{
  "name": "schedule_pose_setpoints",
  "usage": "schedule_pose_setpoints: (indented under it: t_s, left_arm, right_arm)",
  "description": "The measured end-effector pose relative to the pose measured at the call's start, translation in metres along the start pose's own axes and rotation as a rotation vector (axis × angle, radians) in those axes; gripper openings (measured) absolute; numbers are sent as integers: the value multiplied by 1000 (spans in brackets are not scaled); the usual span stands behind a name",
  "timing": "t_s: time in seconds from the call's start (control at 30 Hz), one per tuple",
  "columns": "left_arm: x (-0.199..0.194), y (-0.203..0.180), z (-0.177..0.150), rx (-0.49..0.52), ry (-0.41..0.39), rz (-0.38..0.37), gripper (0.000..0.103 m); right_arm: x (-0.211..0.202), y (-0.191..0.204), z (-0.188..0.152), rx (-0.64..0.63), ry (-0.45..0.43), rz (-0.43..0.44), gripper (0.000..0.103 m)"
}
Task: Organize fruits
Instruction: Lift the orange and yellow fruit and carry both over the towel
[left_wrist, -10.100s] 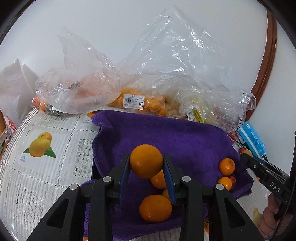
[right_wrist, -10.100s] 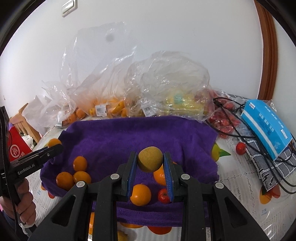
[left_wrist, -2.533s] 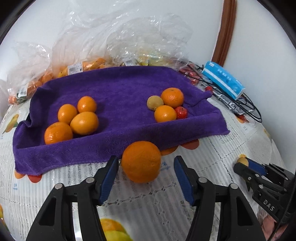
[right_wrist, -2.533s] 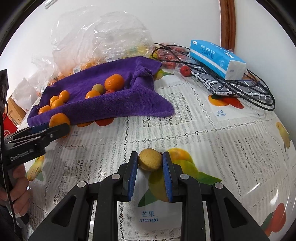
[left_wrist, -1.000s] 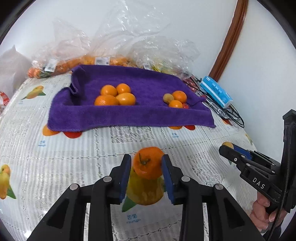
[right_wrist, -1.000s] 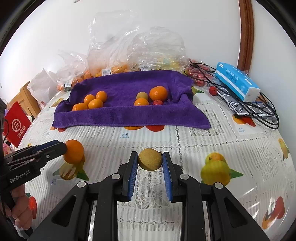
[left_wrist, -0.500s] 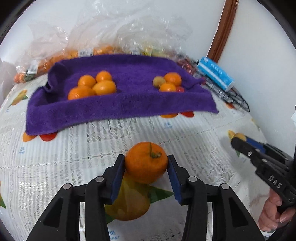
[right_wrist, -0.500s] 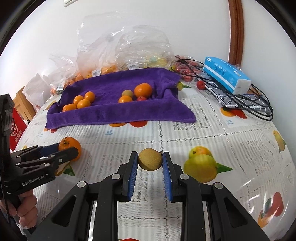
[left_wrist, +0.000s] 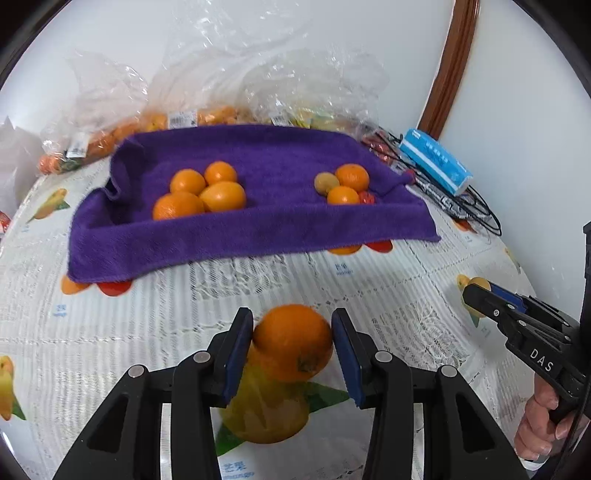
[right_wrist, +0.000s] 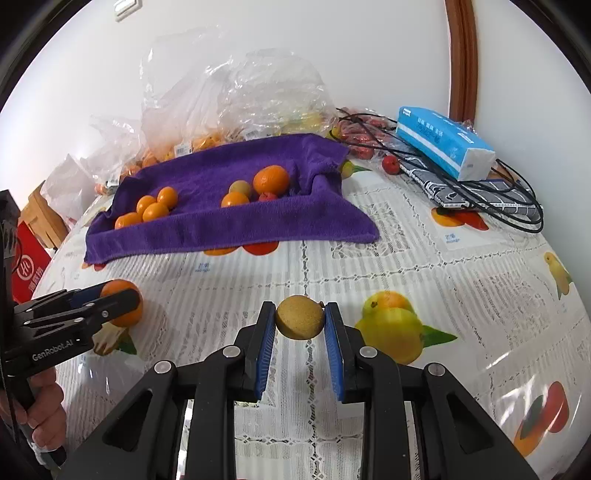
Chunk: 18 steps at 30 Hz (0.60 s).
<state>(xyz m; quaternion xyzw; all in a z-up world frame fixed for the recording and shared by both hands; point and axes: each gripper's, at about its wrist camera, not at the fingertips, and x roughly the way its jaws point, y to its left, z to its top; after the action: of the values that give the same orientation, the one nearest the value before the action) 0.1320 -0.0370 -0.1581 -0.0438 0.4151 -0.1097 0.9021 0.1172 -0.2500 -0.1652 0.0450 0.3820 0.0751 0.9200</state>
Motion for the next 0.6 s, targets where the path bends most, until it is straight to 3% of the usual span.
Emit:
schedule_pose_setpoints:
  t_s: [0.17, 0.3, 0.4, 0.6]
  left_arm:
    - [-12, 7, 5, -9, -16, 1, 38]
    - [-9, 11, -2, -33, 9, -78, 41]
    - [-6, 6, -7, -17, 14, -78, 49]
    - [8, -10, -14, 32, 63, -55, 47]
  right_arm:
    - [-5, 4, 6, -6, -18, 6, 27]
    - [-3, 12, 9, -14, -19, 20, 27]
    - [-1, 18, 8, -26, -17, 24, 27]
    - [-1, 19, 6, -39, -13, 17, 27]
